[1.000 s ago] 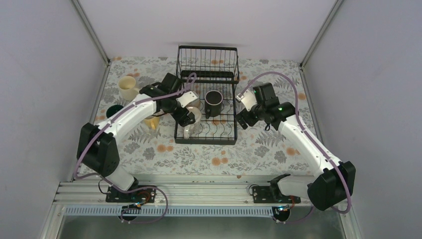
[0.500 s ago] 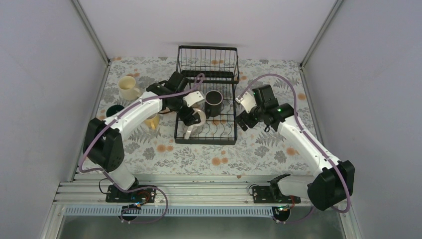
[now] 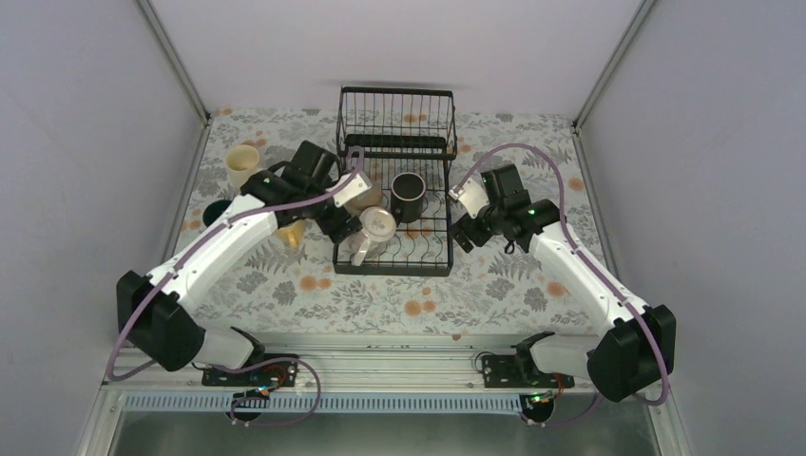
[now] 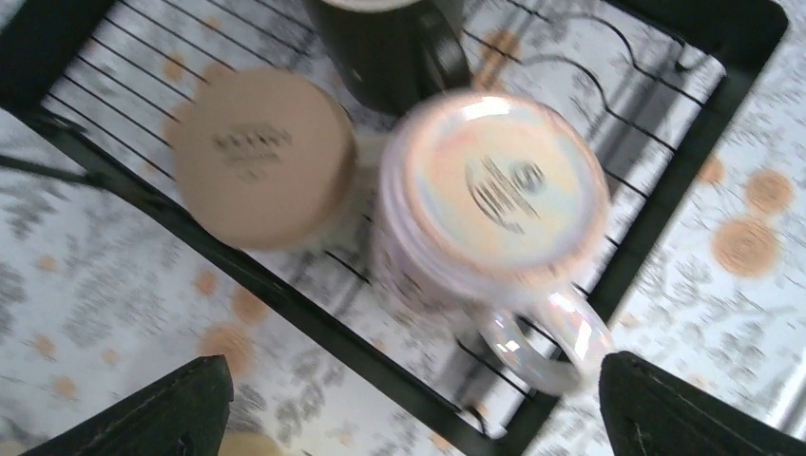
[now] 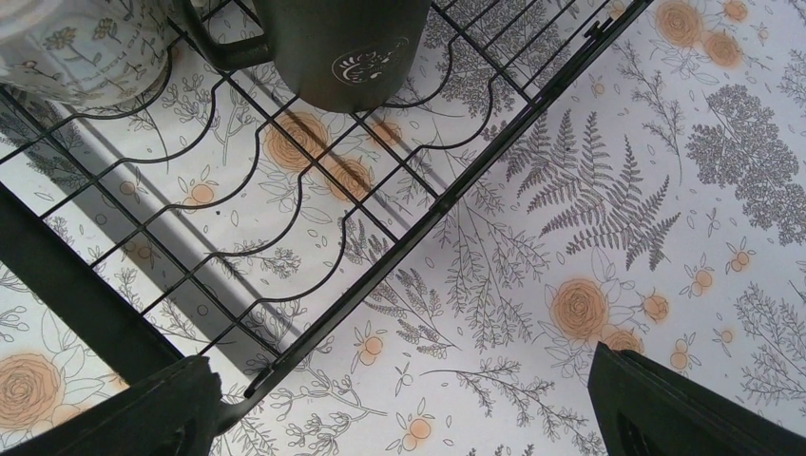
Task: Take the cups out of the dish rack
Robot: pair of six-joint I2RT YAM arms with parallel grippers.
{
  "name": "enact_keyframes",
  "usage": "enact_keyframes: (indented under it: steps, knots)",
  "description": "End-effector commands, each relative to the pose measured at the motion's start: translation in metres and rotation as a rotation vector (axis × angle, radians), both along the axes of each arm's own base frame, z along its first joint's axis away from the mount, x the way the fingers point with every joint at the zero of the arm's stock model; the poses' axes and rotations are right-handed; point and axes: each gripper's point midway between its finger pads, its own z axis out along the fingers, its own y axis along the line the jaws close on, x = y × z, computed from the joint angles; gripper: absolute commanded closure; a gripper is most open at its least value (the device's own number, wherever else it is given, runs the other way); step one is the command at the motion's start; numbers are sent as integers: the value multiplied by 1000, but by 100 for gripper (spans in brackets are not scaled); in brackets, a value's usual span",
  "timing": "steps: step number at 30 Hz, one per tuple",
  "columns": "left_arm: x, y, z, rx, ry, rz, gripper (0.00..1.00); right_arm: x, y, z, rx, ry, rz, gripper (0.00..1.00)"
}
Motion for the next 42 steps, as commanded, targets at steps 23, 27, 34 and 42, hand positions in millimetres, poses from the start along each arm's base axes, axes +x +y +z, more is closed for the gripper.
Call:
enact_keyframes:
  steps: [23, 27, 34, 42]
  knots:
    - [-102, -78, -68, 47, 246, -397, 12, 5, 1, -8, 16, 20, -14, 0]
    - [-116, -92, -54, 39, 207, -499, 17, 2, 1, -12, 15, 28, -3, 0]
    - [-117, -110, -57, 54, 146, -633, 18, 4, -7, -12, 3, 15, -32, 2]
    - [-110, -135, -84, 51, 193, -700, 28, 13, -38, 11, 5, -48, -121, 3]
